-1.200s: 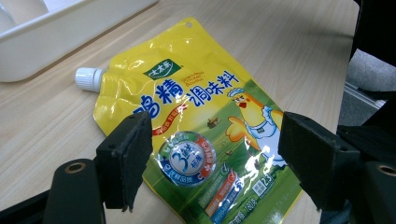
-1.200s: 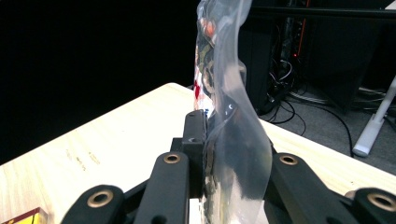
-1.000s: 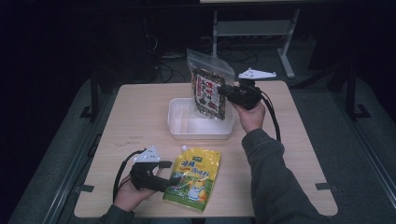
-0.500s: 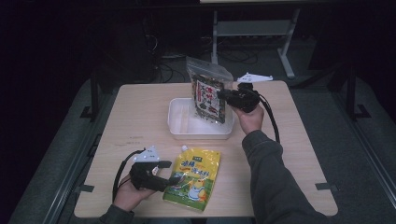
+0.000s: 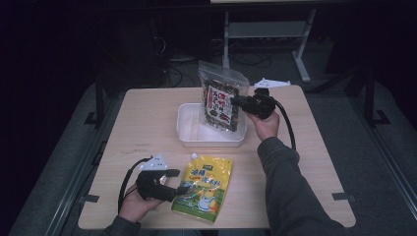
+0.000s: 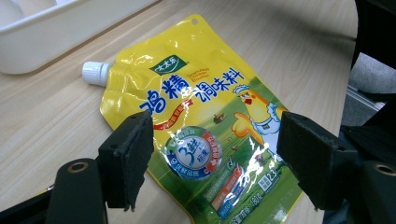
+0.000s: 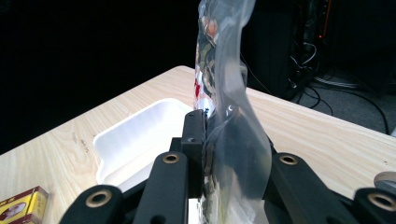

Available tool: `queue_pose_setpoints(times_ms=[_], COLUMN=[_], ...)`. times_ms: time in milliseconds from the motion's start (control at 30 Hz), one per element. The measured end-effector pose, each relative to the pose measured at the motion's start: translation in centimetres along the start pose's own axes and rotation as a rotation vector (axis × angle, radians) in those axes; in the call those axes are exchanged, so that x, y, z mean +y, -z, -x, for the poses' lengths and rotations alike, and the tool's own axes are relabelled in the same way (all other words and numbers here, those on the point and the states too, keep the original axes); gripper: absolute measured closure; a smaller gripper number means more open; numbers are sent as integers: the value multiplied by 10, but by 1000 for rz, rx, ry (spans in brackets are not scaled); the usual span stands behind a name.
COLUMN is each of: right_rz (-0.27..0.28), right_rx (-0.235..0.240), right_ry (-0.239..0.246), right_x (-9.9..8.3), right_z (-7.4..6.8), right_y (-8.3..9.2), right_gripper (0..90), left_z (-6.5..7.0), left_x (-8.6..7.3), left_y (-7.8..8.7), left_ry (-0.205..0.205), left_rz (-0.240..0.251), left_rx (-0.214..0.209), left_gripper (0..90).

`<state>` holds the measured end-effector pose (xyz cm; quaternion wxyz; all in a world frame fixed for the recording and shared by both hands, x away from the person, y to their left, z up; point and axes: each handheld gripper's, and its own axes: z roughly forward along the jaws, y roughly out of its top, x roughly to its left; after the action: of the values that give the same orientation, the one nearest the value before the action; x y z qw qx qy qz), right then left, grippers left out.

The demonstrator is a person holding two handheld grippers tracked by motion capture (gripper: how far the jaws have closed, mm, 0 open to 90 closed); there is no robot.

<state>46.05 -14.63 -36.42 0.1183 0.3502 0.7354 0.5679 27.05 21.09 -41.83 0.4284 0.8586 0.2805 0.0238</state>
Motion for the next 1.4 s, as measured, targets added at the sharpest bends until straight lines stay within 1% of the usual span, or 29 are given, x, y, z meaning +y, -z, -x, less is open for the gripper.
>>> queue_pose_setpoints(times_ms=[200, 400, 633, 667, 700, 800, 833, 867, 967, 1067, 1167, 1200, 1300, 1333, 1367, 1400], right_rz=[-4, -5, -12, -20, -17, -24, -24, -36, -45, -63, -63, -63, -65, -84, -84, -89], right_rx=[12, 26, 21, 9, 10, 14, 14, 12, 15, 18, 11, 5, 3, 0, 0, -3], right_ry=[1, -19, -24, -21, -27, -43, -43, -49, -48, -58, -65, -76, -82, -89, -89, -89], right_x=[-1, -3, -3, -2, -2, -1, -1, -1, -1, -1, -2, -5, -8, -11, -11, -14], right_z=[4, 10, 11, 10, 10, 10, 10, 9, 8, 6, 6, 7, 7, 6, 6, 5], right_y=[1, 1, 1, 2, 3, 6, 6, 8, 10, 13, 15, 19, 24, 28, 28, 34], right_gripper=[744, 741, 726, 678, 643, 587, 587, 549, 529, 497, 483, 478, 472, 458, 458, 456], left_z=[-1, -1, -2, -2, -2, -2, -2, -1, -1, -1, -1, -1, -1, -1, -1, 0], left_x=[-1, 0, -1, -1, -1, -1, -1, -1, -1, -1, -1, -1, -1, -2, -2, -2], left_y=[-1, 0, 0, -1, -1, -1, -1, -1, -1, -1, -1, -1, -2, -3, -3, -4], left_ry=[1, -2, 5, 3, 2, 1, 1, 1, 0, -1, 0, 1, 4, 1, 1, -3], left_rz=[-3, -3, 1, 0, -1, -1, -1, -1, -3, -7, -9, -9, -11, -19, -19, -24], left_rx=[-3, -1, 1, 1, 1, 4, 4, 5, 7, 13, 16, 19, 20, 22, 22, 24], left_gripper=[265, 263, 259, 258, 258, 255, 254, 253, 252, 249, 243, 241, 241, 243, 244, 246])
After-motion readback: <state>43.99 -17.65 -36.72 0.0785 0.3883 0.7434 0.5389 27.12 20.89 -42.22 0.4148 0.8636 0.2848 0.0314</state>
